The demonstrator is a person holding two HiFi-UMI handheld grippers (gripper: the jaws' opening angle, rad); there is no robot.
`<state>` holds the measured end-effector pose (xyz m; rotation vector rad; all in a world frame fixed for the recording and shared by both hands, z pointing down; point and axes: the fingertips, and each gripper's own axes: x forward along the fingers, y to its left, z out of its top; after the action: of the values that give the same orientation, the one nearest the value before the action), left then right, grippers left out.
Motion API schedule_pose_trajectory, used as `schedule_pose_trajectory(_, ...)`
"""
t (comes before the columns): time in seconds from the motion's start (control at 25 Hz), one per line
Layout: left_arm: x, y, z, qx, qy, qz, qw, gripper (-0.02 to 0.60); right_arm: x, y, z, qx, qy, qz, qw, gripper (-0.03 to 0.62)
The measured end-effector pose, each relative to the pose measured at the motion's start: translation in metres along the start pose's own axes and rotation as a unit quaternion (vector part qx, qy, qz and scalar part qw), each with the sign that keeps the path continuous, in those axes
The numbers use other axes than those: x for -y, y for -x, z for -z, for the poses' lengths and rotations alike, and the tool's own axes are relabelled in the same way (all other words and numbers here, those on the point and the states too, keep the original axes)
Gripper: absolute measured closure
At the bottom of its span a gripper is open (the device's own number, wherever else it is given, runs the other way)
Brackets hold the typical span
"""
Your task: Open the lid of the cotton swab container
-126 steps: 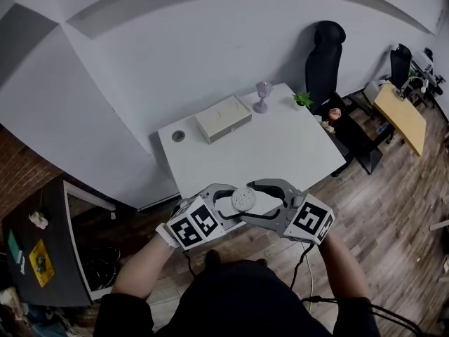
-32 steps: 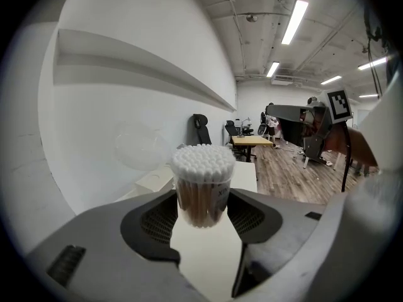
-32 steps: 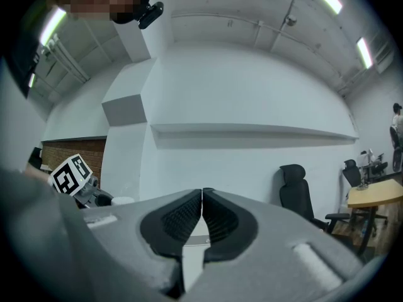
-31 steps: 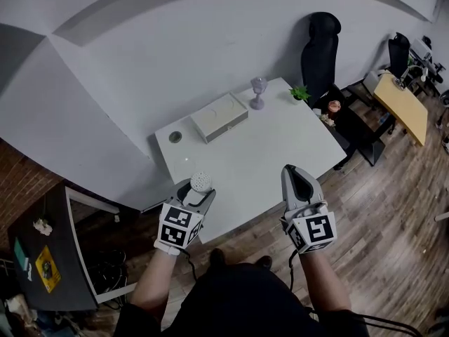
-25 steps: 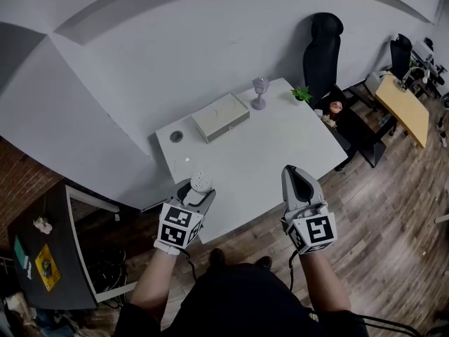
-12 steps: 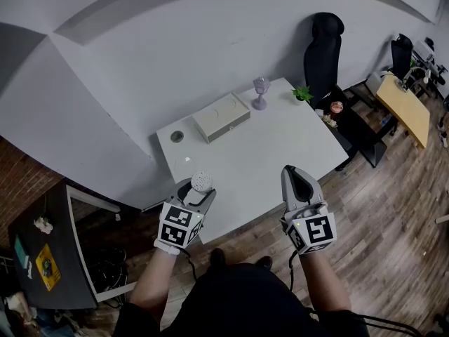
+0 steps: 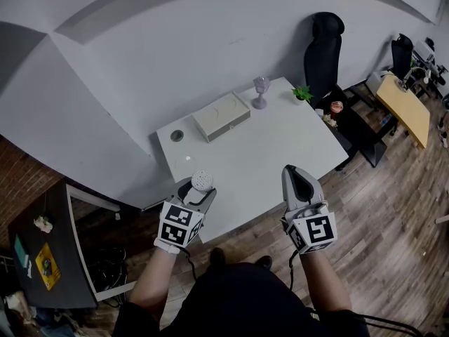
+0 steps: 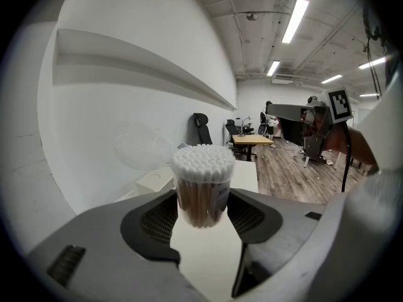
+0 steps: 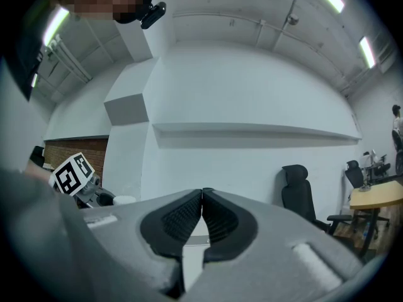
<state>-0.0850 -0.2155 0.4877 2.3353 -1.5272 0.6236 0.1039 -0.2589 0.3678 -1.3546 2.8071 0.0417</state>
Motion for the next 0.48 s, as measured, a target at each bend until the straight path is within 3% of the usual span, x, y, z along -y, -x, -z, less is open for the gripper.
schedule_pose_trajectory(0.48,0.0024,0.0014,0.0007,0.001,-0.002,0.004,1.0000,0.338,-0.0005,0.0011,-0.0007,0.000,0.001,0.002,1.000,0.592)
